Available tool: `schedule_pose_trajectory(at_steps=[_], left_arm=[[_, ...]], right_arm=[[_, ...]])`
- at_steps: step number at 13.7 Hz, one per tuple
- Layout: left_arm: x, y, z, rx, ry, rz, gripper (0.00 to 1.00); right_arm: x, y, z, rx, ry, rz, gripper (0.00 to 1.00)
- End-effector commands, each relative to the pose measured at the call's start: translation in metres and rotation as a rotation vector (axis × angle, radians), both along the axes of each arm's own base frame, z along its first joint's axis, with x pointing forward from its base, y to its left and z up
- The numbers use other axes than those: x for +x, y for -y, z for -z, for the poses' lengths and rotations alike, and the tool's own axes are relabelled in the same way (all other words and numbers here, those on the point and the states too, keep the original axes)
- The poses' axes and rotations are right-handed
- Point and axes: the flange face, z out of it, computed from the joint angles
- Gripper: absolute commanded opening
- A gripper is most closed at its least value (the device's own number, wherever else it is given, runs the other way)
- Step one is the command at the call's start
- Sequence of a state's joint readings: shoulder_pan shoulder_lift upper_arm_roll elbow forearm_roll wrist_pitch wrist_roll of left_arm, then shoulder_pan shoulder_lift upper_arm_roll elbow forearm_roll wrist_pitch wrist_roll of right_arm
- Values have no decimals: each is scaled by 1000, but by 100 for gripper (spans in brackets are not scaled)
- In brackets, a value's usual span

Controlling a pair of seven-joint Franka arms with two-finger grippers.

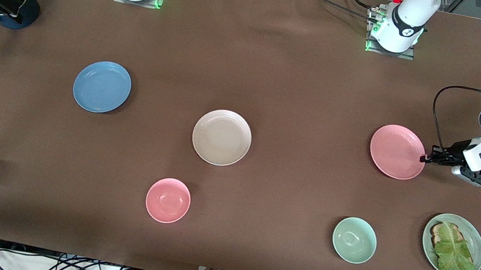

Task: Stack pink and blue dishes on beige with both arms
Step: 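Slide the pink plate with the left gripper onto the beige plate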

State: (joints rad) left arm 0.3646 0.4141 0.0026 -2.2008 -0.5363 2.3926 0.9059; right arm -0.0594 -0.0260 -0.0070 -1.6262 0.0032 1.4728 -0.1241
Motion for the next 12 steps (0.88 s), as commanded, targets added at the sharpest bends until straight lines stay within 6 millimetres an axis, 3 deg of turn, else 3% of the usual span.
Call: schedule_pose_trajectory(at_steps=[1, 2, 5, 9, 12], left_arm=[[1, -2, -6, -19, 23, 7, 0], [2, -2, -8, -20, 23, 4, 0], [28, 13, -48, -81, -20, -37, 0], [63, 97, -108, 14, -82, -54, 0], [80, 176, -127, 10, -113, -109, 0]], right_arm=[[-1, 1, -5, 13, -2, -2, 100], [-1, 1, -5, 13, -2, -2, 100], [-1, 1, -5, 13, -2, -2, 100], [-1, 1, -5, 13, -2, -3, 100], [-1, 1, -5, 13, -2, -3, 100]])
